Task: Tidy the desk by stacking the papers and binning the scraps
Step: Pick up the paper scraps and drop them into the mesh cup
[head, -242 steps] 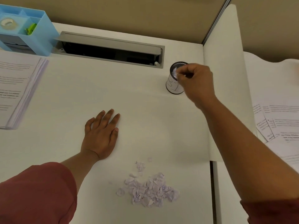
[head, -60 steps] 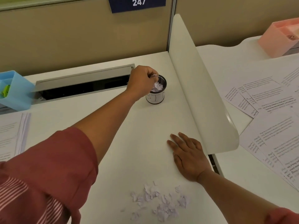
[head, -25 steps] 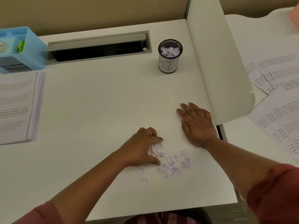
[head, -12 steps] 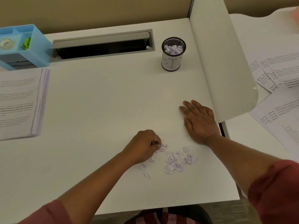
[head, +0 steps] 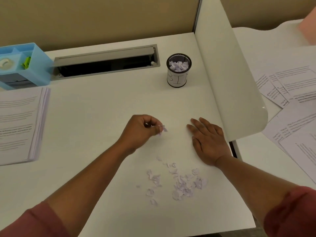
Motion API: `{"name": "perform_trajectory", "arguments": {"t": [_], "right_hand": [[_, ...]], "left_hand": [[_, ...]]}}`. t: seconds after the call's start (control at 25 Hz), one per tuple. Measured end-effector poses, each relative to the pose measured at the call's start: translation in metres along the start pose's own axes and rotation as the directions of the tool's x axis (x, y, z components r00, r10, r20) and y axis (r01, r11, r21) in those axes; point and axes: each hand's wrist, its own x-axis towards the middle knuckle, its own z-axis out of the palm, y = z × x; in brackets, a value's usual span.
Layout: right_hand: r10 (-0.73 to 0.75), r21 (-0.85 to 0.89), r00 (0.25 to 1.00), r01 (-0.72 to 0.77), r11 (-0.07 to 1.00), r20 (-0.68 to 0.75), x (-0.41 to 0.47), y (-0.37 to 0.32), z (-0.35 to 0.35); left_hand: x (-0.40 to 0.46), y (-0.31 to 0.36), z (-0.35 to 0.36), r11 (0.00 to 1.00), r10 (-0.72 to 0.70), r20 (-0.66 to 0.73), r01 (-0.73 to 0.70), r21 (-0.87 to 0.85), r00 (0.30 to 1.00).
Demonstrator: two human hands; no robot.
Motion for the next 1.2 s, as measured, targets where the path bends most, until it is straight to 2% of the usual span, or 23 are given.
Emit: {"name": "perform_trajectory", "arguments": {"t": [0.28, 0.52, 0.68, 0.88, 1.0, 1.2], "right_hand": [[-0.011, 0.006, 1.0, 0.011, 1.0, -0.022, -0.001, 0.001, 0.001], [-0.018, 0.004, 1.0, 0.018, 1.0, -0.019, 0.0, 0.003, 0.002], [-0.022, 0.008, 0.999, 0.022, 1.0, -0.03, 0.001, 0.004, 0.002], [-0.025, 0.015, 0.999, 0.026, 1.0, -0.035, 0.001, 0.005, 0.002], [-0.02, 0.011, 0.999, 0.02, 1.0, -0.025, 0.001, 0.004, 0.001], [-0.016, 0.004, 1.0, 0.016, 1.0, -0.023, 0.001, 0.003, 0.0]], "left_hand": [[0.11, 0.084, -0.014, 0.964, 0.253, -0.18, -0.234, 0.123, 0.95], [0.184, 0.111, 0.001, 0.929, 0.321, -0.228, -0.26, 0.262, 0.919], [0.206, 0.113, 0.008, 0.896, 0.337, -0.212, -0.244, 0.37, 0.917], [0.214, 0.112, 0.009, 0.779, 0.364, -0.081, -0.256, 0.573, 0.928], [0.215, 0.11, 0.008, 0.757, 0.36, -0.062, -0.252, 0.602, 0.931], [0.2, 0.105, 0.004, 0.797, 0.395, -0.107, -0.282, 0.534, 0.913]]}}
